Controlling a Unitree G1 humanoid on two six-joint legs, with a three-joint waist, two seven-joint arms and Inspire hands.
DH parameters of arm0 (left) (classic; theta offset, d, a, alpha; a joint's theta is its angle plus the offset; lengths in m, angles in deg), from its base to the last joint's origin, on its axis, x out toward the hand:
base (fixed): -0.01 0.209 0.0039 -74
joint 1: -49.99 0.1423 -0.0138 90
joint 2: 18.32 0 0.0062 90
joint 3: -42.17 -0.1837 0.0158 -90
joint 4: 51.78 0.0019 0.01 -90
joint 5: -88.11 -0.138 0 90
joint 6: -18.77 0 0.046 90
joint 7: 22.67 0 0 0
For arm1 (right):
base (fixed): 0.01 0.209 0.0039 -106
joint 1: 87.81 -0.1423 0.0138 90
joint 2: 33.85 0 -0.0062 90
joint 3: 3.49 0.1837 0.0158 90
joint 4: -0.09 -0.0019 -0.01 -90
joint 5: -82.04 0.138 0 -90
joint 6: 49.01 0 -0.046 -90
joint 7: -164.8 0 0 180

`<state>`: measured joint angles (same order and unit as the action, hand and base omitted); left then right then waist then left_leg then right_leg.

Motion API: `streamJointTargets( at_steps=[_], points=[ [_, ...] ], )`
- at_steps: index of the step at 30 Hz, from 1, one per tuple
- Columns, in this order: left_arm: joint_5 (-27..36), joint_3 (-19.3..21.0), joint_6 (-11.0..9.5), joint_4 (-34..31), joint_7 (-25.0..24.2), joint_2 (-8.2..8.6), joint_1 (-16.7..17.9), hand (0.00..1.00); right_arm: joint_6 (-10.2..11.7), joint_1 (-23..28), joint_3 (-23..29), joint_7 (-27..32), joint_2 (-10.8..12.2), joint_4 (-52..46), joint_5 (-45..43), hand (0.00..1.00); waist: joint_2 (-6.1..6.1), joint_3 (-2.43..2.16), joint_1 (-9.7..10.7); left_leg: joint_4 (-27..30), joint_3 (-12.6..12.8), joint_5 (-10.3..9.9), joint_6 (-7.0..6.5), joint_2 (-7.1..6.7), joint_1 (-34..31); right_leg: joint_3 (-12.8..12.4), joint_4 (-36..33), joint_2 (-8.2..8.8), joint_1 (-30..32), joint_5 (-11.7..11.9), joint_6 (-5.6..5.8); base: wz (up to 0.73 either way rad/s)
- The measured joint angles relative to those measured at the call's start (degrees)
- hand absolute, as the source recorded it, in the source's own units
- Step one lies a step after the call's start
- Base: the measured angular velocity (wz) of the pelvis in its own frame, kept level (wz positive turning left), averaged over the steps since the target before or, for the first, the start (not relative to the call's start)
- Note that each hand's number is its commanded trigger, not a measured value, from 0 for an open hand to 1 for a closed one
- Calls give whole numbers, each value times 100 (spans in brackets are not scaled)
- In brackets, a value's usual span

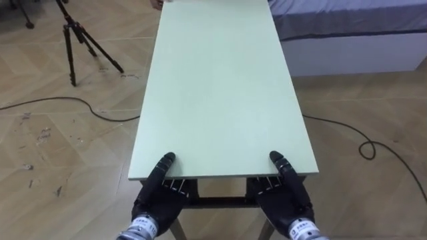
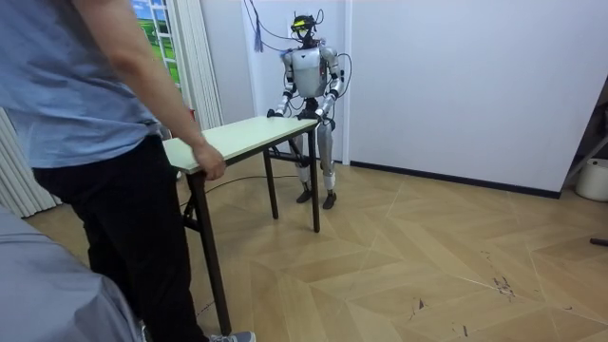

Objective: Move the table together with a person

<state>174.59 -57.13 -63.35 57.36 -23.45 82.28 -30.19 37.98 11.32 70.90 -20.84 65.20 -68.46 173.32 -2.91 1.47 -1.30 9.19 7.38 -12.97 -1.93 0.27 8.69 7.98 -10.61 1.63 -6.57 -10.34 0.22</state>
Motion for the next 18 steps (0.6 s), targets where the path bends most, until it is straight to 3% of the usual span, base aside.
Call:
streamJointTargets(
  at_steps=[18],
  points=[
    [-160, 11, -88, -17, 33, 19, -22, 100, 82, -3, -58, -32, -18, -11, -213, 100, 71, 8, -50, 0, 30, 0, 0, 9, -12, -3, -1, -4, 14, 0, 0, 0]
  ],
)
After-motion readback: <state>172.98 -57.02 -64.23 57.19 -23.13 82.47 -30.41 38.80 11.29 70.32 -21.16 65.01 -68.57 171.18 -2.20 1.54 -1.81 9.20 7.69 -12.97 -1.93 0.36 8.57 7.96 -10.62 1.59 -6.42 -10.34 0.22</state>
